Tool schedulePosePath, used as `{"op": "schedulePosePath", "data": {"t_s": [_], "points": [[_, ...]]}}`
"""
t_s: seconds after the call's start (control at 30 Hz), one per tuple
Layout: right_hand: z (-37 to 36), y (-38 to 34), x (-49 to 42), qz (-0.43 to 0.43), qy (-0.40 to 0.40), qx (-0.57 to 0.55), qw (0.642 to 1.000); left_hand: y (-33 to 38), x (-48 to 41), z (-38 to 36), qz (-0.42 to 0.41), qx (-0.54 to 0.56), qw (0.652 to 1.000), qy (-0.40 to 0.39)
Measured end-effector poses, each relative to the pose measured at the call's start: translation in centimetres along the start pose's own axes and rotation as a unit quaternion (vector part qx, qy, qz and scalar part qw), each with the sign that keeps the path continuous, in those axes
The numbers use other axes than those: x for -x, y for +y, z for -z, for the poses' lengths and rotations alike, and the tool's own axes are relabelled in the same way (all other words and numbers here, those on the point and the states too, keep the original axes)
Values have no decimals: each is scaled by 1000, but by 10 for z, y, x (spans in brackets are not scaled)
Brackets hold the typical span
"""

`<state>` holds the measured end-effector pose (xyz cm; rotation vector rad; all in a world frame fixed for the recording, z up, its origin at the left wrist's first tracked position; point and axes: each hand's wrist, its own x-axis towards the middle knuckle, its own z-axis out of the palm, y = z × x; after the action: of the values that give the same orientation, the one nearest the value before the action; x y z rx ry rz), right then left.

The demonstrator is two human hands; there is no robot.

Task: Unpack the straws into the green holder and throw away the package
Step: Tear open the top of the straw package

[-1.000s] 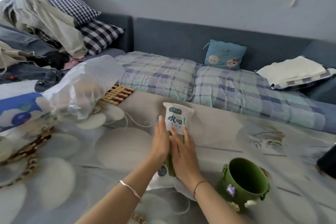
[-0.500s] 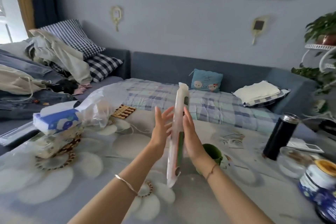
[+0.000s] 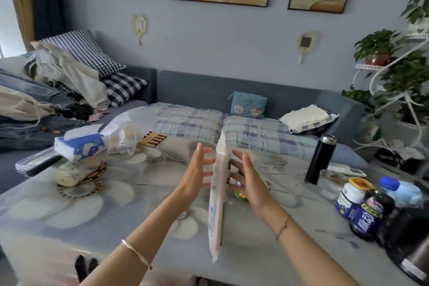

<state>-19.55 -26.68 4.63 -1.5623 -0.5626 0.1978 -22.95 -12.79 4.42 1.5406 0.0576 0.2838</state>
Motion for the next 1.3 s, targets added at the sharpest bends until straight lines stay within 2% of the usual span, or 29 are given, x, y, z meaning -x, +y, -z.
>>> {"op": "schedulePosePath", "data": {"t_s": [0.13,0.33,0.53,0.67,1.1,1.3], "points": [[1,-6,1,-2,36,82,996,12,5,6,8,-40,999,-4],[1,-20,10,-3,1,118,993,20,13,6,15,-66,997,-41],[1,-32,23,-13,-52,94,994,23,17,6,56,-63,994,-69],[0,-33,29,-18,-28,96,995,24,23,0,63,-42,993,-95],[-7,-16,51,-38,11,18,999,14,46,-11,38,-36,997,-52],[-16,-18,55,-35,21,39,998,17,55,-10,37,-41,997,-52]]}}
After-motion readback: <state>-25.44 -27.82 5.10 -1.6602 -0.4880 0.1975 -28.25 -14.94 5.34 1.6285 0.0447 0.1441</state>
